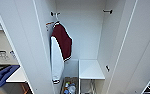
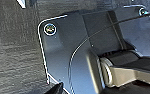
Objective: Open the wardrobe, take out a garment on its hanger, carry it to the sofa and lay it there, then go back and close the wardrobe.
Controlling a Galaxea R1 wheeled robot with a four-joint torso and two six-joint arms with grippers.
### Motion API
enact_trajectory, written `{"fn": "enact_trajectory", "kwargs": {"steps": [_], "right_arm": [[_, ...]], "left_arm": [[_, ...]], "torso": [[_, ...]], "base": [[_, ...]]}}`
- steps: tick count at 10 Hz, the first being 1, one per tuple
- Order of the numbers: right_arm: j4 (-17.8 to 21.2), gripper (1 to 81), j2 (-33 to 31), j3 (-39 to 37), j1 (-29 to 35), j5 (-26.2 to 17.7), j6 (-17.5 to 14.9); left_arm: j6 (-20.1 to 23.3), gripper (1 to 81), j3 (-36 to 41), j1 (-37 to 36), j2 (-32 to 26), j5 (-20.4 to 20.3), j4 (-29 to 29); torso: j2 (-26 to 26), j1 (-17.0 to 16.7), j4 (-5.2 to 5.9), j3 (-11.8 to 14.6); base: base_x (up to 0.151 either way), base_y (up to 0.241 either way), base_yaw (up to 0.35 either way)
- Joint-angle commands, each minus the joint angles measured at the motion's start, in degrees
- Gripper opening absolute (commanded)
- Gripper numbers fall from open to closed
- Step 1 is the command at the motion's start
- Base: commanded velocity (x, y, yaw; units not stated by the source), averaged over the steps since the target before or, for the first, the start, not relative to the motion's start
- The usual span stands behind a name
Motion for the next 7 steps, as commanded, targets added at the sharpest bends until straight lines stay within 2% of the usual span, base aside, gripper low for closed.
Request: {"fn": "enact_trajectory", "kwargs": {"steps": [1, 3, 4, 6, 7], "right_arm": [[-0.24, 81.1, -15.41, 21.00, 5.66, -2.79, 0.43], [-0.07, 81.1, -21.88, 25.02, 7.68, -2.53, 0.61], [0.11, 81.1, -23.90, 24.75, 8.39, -0.95, 0.61], [0.55, 81.1, -28.65, 24.49, 10.14, 3.09, 1.05], [0.72, 81.1, -31.62, 23.96, 11.73, 5.19, 2.44]], "left_arm": [[0.35, 81.1, 23.87, -4.46, -17.15, -1.87, 0.28], [-0.26, 81.1, 30.62, -5.69, -24.40, -3.40, -0.25], [-0.44, 81.1, 31.86, -5.95, -26.70, -4.45, -0.34], [-0.62, 81.1, 33.70, -6.21, -31.97, -9.29, -0.51], [-2.35, 81.1, 34.06, -7.18, -34.94, -10.34, -1.56]], "torso": [[0.00, 0.00, 0.02, 0.00], [0.00, 0.00, 0.02, 0.00], [0.00, 0.00, 0.00, 0.00], [0.00, 0.02, 0.00, 0.00], [0.00, 0.02, 0.02, 0.00]], "base": [[0.000, 0.000, 0.000], [0.000, 0.000, 0.000], [0.000, 0.000, 0.000], [0.000, 0.000, 0.000], [0.000, 0.000, 0.000]]}}
